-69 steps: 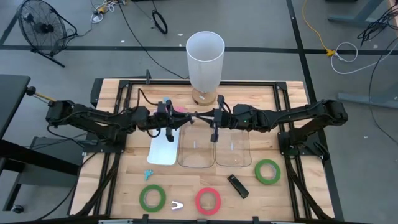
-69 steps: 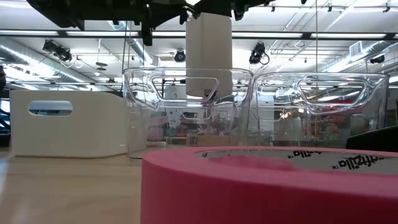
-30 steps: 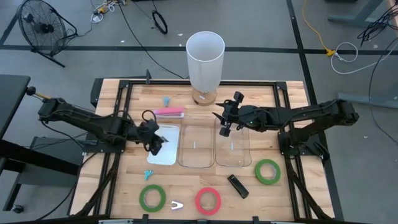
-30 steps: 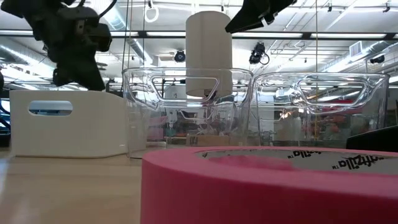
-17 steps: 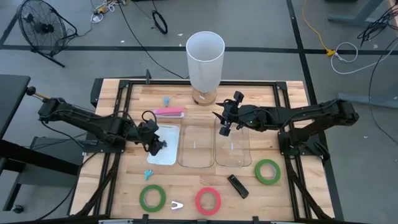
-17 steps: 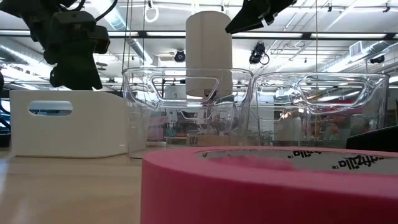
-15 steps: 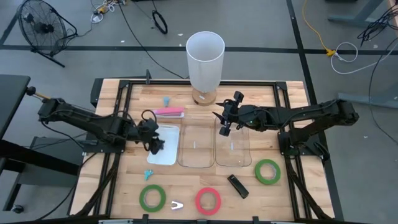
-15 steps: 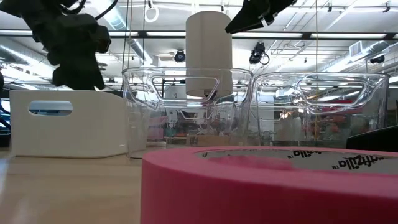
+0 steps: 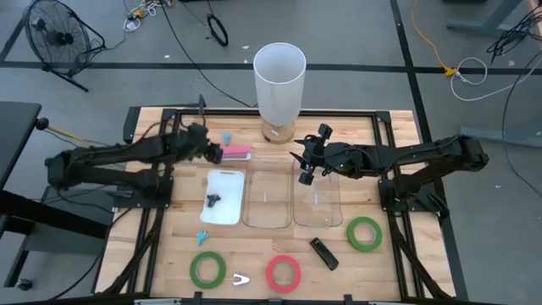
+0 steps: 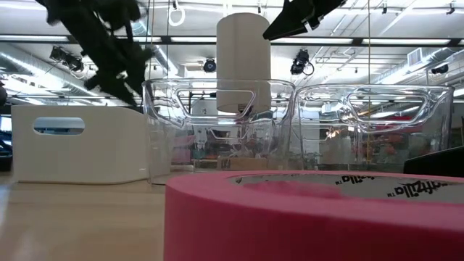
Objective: Pick and place Stapler, Stapler remover, tape
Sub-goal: Put the top blue staple remover into the white bin
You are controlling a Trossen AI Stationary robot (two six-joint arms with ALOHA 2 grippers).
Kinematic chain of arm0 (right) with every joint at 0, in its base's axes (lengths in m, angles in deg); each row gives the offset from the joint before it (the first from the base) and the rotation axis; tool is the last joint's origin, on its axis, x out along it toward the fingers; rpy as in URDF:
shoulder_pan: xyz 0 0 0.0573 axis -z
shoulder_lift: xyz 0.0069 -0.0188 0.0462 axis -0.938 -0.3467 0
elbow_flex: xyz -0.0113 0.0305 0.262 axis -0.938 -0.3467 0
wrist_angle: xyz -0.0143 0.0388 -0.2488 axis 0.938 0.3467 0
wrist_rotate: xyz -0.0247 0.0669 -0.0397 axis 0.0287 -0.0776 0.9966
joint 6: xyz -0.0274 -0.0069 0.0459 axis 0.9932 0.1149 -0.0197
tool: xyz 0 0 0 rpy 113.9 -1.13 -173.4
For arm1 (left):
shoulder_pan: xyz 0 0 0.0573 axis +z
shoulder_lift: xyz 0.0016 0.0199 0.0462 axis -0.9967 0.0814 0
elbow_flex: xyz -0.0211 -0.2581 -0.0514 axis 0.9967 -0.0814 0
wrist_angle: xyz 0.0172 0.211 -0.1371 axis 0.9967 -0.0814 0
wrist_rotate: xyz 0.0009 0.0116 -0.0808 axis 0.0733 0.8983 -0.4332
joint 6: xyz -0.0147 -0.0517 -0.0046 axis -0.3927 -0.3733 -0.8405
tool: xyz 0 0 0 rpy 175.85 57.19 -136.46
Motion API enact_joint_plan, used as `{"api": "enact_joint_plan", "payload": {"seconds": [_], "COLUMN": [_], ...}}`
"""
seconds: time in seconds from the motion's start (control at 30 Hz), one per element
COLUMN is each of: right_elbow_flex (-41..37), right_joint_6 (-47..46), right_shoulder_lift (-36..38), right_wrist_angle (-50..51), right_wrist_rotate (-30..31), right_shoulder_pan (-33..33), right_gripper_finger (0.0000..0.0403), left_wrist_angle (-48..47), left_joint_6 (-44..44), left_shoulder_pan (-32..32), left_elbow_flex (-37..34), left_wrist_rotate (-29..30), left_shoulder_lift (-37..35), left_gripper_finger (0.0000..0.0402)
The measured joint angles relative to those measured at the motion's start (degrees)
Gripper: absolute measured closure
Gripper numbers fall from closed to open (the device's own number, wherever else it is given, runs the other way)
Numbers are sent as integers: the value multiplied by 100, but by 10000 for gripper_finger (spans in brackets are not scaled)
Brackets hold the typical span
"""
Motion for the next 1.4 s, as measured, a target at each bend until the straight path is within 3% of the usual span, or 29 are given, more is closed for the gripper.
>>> {"api": "enact_joint_plan", "payload": {"seconds": [0.17,0.33,0.63,1.03,1.4], "right_elbow_flex": [0,0,0,0,0], "right_joint_6": [69,108,192,261,261], "right_shoulder_lift": [0,0,-2,-2,-2], "right_wrist_angle": [0,3,3,7,7], "right_wrist_rotate": [-1,-11,-61,-160,-208], "right_shoulder_pan": [2,2,2,2,2], "right_gripper_finger": [227,227,227,227,227], "left_wrist_angle": [616,1310,1409,1640,2351], "left_joint_6": [500,823,921,766,646], "left_shoulder_pan": [1200,1706,2017,2028,2028], "left_elbow_flex": [2,2,2,3,11], "left_wrist_rotate": [-1228,-1988,-2030,-2004,-2131], "left_shoulder_lift": [460,1145,2094,2244,2989], "left_gripper_finger": [184,184,184,184,184]}}
